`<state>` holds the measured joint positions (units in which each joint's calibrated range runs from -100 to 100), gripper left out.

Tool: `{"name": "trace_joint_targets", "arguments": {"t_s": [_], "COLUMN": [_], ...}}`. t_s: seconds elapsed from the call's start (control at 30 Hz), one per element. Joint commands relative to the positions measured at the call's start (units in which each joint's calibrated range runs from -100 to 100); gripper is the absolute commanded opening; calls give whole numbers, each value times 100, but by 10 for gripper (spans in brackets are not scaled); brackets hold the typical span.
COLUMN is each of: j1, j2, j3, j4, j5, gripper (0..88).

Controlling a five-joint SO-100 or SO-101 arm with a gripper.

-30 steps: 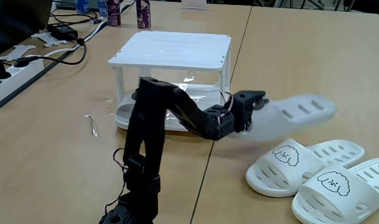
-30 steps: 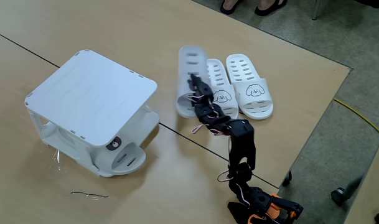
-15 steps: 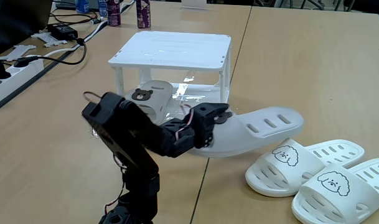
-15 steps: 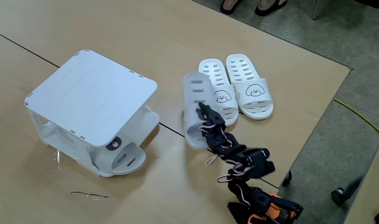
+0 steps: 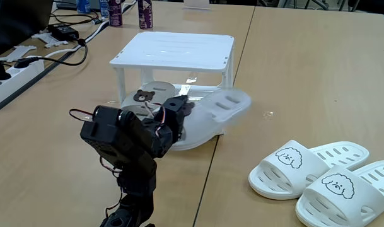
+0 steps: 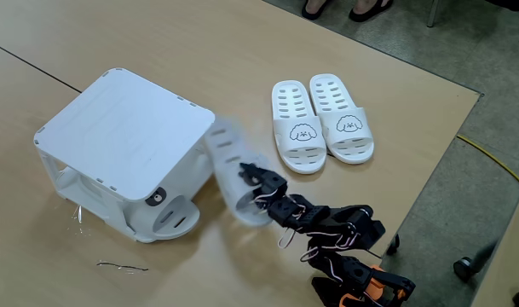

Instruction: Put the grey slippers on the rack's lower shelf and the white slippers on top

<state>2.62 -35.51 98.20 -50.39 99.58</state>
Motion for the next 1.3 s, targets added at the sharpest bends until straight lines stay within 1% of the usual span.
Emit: {"name": "trace_joint_targets", "arguments": {"t_s": [0.0,0.13,0.27,0.6,0.73,0.97,1.17,1.27], "j1": [-509,-1052,-1093,-1043,-1027,-575,-558,-583], "j2": [130,223,442,2478,3555,5153,6432,6845], "j3": [62,62,-172,-3050,-4178,-6135,-7579,-8246], "j4": [-61,-78,-78,-69,-61,-26,-9,405], "j5": [42,42,42,42,42,42,42,42], "gripper": [8,8,8,8,8,8,8,8]}}
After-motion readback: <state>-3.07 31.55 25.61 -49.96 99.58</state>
